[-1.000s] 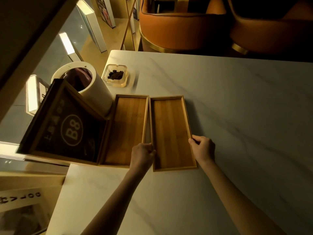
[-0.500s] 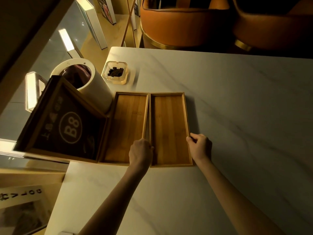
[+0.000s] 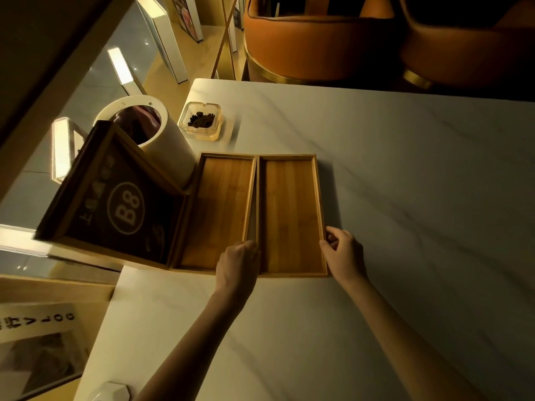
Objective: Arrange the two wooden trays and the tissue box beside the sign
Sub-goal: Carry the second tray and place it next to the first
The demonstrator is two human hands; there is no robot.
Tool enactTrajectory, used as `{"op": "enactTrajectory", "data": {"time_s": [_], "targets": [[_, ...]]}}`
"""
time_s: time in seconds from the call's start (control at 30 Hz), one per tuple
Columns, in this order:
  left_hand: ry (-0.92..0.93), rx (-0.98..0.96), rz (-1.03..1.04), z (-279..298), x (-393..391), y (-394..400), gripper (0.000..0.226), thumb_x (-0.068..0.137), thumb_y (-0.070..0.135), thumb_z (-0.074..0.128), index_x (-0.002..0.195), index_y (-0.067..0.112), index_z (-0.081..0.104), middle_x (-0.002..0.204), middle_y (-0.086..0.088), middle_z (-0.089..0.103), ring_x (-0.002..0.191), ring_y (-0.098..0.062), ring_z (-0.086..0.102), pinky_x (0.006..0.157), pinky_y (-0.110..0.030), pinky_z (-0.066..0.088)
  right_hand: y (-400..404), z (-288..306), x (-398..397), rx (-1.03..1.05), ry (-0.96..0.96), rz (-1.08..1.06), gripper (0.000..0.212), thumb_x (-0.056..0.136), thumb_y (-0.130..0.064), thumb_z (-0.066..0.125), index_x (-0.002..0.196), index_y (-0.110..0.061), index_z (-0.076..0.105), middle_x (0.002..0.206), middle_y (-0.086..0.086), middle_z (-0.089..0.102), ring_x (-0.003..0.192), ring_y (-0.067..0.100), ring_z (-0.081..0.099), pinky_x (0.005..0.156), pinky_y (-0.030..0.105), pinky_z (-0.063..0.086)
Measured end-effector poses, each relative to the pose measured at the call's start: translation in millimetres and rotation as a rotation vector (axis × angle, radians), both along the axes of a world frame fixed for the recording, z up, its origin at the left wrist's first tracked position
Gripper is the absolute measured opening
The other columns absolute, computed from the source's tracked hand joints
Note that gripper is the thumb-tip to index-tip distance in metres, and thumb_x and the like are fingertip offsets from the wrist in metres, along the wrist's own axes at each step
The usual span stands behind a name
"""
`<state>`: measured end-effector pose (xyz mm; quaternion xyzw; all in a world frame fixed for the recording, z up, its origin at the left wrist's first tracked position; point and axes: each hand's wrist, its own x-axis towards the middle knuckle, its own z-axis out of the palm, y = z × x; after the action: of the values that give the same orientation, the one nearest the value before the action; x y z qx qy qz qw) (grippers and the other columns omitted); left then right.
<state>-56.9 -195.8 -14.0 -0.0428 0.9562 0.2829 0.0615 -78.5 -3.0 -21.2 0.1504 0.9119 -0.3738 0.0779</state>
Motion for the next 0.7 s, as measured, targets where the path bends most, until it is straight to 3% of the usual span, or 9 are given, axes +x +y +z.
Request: {"op": "enactTrajectory", "data": {"time_s": [0.13,0.2,0.23,0.3,0.37,0.5,0.6,0.7], "targets": [[0.143,-0.016,-0.121,-6.2,29.0,-8.1,0.03,0.085,0.012,0.055,0.115,0.007,0.057,0.115,-0.017,0.065,0.1,-0.03,0.065,0.08,-0.03,0.052,3.0,-1.8,18.5,0.017,-0.004,0.044,0.033,0.089,-0.013,0.054,0.121,-0.005,0.052,0.117,0.017,0.058,0.102,0.028,0.059,0.082,0.031,0.051],[0.16,-0.127,-0.17,-17.0,43.3,-13.7,0.042,0.086,0.022,0.049,0.126,0.01,0.048,0.129,-0.015,0.057,0.12,-0.033,0.053,0.097,-0.043,0.046,2.7,-2.1,25.1,0.026,-0.013,0.058,0.035,0.089,-0.013,0.053,0.123,-0.004,0.05,0.12,0.017,0.057,0.105,0.028,0.058,0.086,0.034,0.052],[0.129,-0.205,-0.188,-23.0,49.3,-16.9,0.048,0.087,0.03,0.043,0.131,0.011,0.041,0.136,-0.013,0.05,0.127,-0.031,0.044,0.107,-0.046,0.035,2.1,-2.1,27.2,0.028,-0.013,0.06,0.036,0.089,-0.012,0.053,0.124,-0.004,0.049,0.121,0.018,0.056,0.106,0.029,0.057,0.087,0.035,0.052],[0.054,-0.317,-0.202,-32.3,59.7,-23.1,0.058,0.088,0.044,0.029,0.138,0.014,0.026,0.146,-0.008,0.031,0.135,-0.029,0.026,0.12,-0.039,0.005,0.4,-2.1,30.0,0.026,-0.016,0.063,0.038,0.089,-0.011,0.053,0.126,-0.004,0.046,0.123,0.018,0.054,0.108,0.029,0.056,0.088,0.034,0.051],[-0.008,-0.345,-0.19,-36.2,66.4,-26.9,0.062,0.089,0.051,0.016,0.141,0.017,0.015,0.149,-0.004,0.018,0.138,-0.028,0.014,0.112,-0.03,-0.011,-1.8,-2.0,32.0,0.027,-0.02,0.061,0.04,0.09,-0.01,0.051,0.129,-0.004,0.044,0.125,0.018,0.053,0.111,0.029,0.055,0.089,0.033,0.049],[-0.044,-0.27,-0.209,-38.8,68.2,-29.6,0.068,0.08,0.061,-0.006,0.138,0.025,-0.009,0.149,0.004,-0.005,0.139,-0.022,-0.011,0.11,-0.026,-0.025,-3.5,-3.4,33.7,0.059,-0.013,0.08,0.041,0.091,-0.008,0.049,0.131,-0.003,0.042,0.129,0.019,0.05,0.114,0.03,0.053,0.092,0.033,0.047],[-0.086,-0.246,-0.218,-33.9,67.4,-30.4,0.072,0.072,0.065,-0.015,0.134,0.029,-0.018,0.147,0.005,-0.017,0.136,-0.019,-0.022,0.112,-0.034,-0.021,-4.3,-3.0,34.9,0.065,-0.012,0.101,0.041,0.091,-0.007,0.049,0.131,-0.002,0.041,0.128,0.02,0.05,0.114,0.031,0.053,0.093,0.034,0.047],[-0.094,-0.23,-0.21,-31.4,68.1,-30.2,0.066,0.077,0.057,-0.004,0.133,0.028,-0.02,0.147,0.004,-0.018,0.136,-0.019,-0.023,0.11,-0.035,-0.016,-7.9,-3.2,38.0,0.059,-0.008,0.103,0.042,0.091,-0.007,0.05,0.131,-0.001,0.041,0.127,0.02,0.051,0.113,0.03,0.053,0.093,0.033,0.047]]}}
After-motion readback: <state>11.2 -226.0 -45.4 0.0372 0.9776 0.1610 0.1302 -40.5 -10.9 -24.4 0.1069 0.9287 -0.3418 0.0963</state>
